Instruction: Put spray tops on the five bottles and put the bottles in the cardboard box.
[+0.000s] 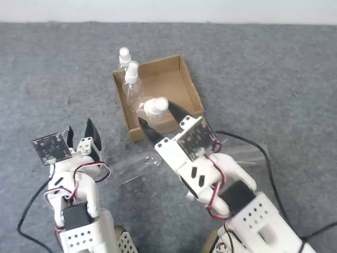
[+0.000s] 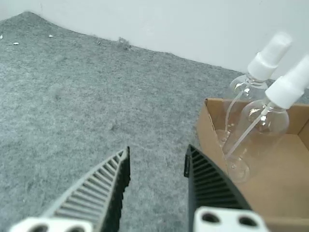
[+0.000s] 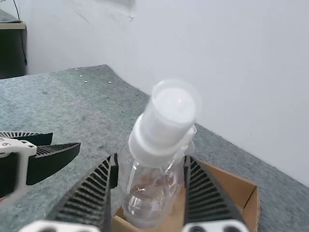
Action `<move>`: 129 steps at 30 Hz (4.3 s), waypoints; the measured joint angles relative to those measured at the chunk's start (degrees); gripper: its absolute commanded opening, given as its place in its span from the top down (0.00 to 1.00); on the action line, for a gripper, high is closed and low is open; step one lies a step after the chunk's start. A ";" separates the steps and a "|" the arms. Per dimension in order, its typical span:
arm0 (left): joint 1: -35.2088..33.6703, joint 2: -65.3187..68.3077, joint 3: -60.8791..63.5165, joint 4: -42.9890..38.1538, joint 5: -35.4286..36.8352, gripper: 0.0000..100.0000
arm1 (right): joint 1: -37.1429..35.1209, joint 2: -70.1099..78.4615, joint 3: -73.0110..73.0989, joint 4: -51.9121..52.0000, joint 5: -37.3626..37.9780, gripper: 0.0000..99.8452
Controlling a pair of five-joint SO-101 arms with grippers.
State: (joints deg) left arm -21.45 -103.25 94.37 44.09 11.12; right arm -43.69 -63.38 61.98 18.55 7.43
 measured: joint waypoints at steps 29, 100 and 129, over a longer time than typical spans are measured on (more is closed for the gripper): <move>0.00 0.00 0.26 -0.62 -0.09 0.82 | 2.02 42.02 -22.68 -3.87 0.09 0.99; 0.00 0.00 0.62 -0.62 -0.09 0.82 | 0.70 58.99 -24.70 -8.97 -3.60 0.70; 0.00 0.00 0.62 -0.62 -0.09 0.82 | 0.70 37.54 -24.70 20.22 -3.60 0.70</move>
State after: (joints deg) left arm -21.45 -103.25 94.99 43.47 11.03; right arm -42.99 -25.85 37.27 38.77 3.82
